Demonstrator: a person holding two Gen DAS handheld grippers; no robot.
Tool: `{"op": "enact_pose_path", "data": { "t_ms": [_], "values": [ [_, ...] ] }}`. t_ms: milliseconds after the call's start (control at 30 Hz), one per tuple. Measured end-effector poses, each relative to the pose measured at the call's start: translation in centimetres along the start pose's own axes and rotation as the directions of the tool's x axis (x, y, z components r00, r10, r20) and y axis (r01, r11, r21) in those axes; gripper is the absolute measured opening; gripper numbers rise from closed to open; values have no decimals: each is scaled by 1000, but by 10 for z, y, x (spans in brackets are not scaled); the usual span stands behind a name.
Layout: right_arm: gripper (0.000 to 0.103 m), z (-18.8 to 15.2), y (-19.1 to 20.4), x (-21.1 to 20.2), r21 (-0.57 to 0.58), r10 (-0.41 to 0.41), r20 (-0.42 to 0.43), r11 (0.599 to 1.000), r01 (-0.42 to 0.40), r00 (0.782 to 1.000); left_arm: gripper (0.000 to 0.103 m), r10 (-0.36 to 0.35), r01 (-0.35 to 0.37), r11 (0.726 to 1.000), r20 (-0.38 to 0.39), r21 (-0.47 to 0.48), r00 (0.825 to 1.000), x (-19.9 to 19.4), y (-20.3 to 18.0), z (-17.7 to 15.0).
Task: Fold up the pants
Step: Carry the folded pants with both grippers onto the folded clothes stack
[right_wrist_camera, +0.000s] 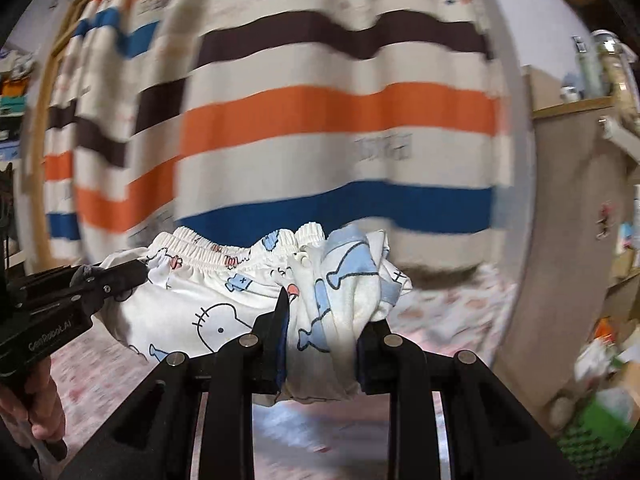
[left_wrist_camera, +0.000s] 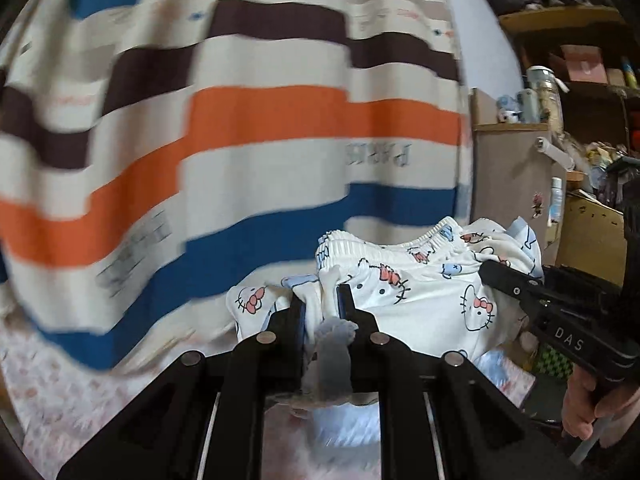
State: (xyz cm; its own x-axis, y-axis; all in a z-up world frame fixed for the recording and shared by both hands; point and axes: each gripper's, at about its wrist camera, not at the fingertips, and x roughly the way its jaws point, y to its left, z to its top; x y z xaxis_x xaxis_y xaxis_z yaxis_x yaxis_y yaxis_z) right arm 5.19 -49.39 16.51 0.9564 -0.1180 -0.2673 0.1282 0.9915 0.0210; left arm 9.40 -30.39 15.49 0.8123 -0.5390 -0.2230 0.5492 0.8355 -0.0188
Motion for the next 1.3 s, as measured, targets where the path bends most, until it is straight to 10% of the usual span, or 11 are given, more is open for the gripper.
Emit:
{"op": "enact_pose_path", "data": {
  "t_ms": [333, 467, 667, 833, 1033, 1300],
  "values": [
    [27, -37, -79, 67, 129, -128, -102, 982, 140, 987, 14, -74, 74, 997, -150, -7, 986, 112, -39, -38],
    [30, -84, -97, 107, 195, -135, -171, 966, 168, 976, 18, -187, 161, 981, -315, -107, 930, 160, -23, -71],
    [43, -93, -96, 119, 123, -155, -184, 976, 179, 971, 38, -190, 167, 980, -292, -104, 937, 162, -14, -82],
    [77, -103, -100, 123, 115, -229, -200, 960, 255, 953, 91, -48, 48, 999, -252, -7, 967, 164, -14, -90],
    [102, -109, -125, 125, 214, -189, -221, 948, 237, 957, 103, -104, 72, 989, -259, -130, 960, 170, 12, -95],
    [102, -106, -123, 122, 193, -182, -173, 957, 215, 968, 103, -70, 66, 997, -150, -29, 986, 150, 2, -89]
  ]
}}
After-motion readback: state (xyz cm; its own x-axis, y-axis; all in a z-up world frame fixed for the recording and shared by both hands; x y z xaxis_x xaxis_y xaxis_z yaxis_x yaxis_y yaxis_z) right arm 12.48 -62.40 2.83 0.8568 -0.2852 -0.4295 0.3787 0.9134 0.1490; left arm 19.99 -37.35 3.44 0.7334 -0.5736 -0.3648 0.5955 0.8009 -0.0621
